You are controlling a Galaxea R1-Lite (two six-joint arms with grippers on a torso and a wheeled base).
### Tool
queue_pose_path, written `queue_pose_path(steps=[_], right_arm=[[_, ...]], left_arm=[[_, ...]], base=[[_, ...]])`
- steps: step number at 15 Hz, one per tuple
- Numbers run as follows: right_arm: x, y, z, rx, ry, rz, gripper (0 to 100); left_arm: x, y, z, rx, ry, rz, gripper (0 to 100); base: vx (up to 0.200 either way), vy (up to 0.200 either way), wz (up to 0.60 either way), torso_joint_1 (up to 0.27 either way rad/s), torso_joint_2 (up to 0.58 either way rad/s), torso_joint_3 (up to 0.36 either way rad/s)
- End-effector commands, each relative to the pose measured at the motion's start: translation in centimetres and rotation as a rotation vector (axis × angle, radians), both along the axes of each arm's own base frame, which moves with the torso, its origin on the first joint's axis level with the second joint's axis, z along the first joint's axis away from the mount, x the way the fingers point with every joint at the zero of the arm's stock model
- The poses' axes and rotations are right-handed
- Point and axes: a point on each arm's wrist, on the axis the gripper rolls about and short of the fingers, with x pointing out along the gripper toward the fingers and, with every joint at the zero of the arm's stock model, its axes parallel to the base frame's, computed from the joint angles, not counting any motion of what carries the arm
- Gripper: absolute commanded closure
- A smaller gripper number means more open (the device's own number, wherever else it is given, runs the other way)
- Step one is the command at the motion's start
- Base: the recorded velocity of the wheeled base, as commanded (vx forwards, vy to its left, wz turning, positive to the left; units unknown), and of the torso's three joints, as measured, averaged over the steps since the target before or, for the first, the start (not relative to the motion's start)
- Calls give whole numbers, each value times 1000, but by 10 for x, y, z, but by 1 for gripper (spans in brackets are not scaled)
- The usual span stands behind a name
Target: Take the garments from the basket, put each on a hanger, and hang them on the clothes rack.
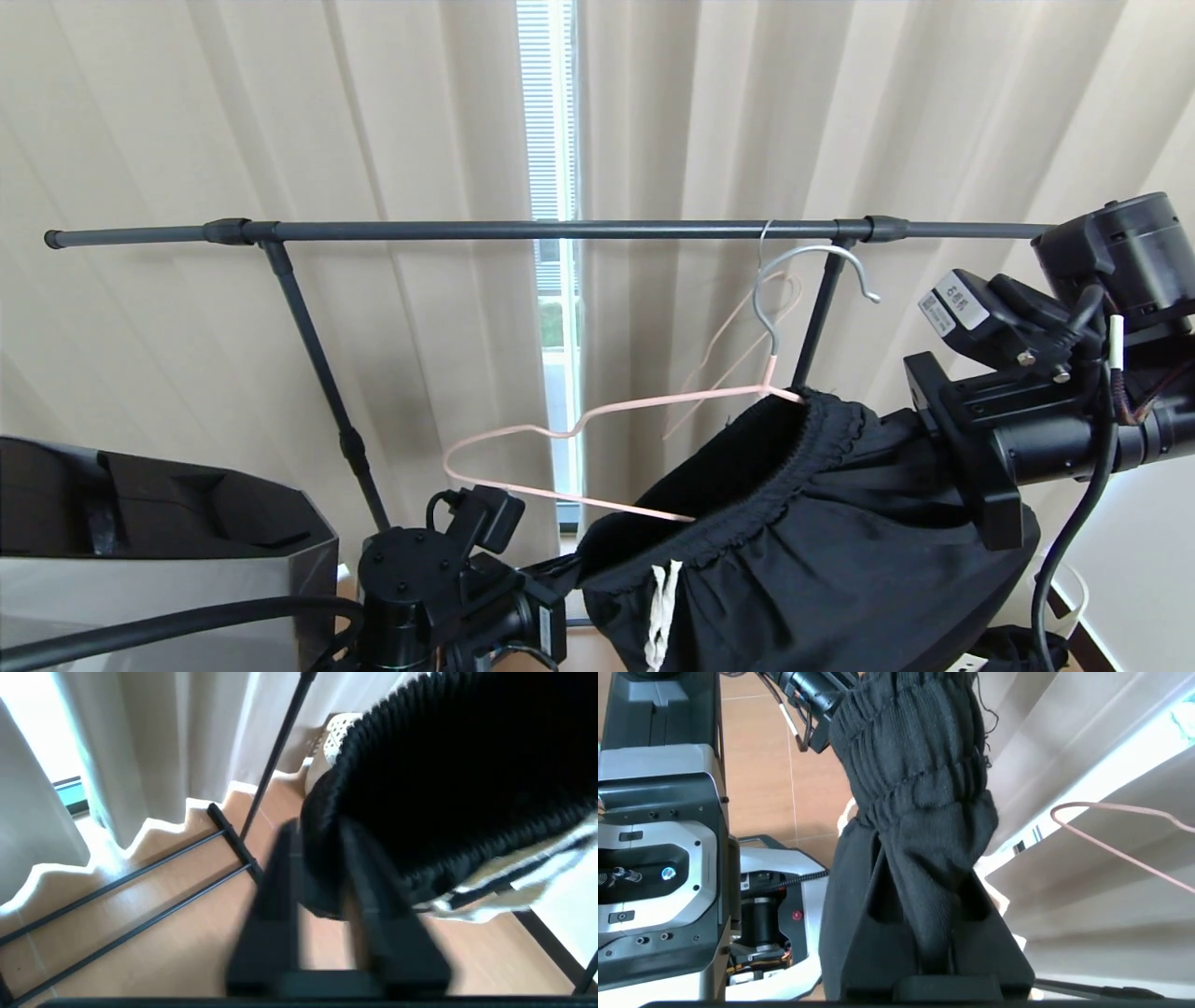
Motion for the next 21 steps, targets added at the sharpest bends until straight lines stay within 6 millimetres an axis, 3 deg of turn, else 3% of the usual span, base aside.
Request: queue_pose_path(steps=[1, 4, 8, 14, 21], right_arm=[[0, 0, 0, 0, -2, 1, 100], [2, -4, 1, 2, -7, -16, 100], [6, -15, 1, 2, -9, -64, 100], [8, -16, -4, -52, -14, -111, 100], [11, -9, -17, -162, -30, -160, 100]], left_arm=[[0, 0, 1, -2, -2, 1, 100], [3, 4, 6, -13, -19, 20, 100], [19, 26, 22, -23, -90, 104, 100], [38, 51, 42, -43, -182, 204, 100], [47, 57, 46, -53, -204, 235, 100]], base=[[0, 0, 0, 0, 0, 0], [0, 0, 0, 0, 0, 0], [0, 0, 0, 0, 0, 0], [0, 0, 0, 0, 0, 0], [0, 0, 0, 0, 0, 0]])
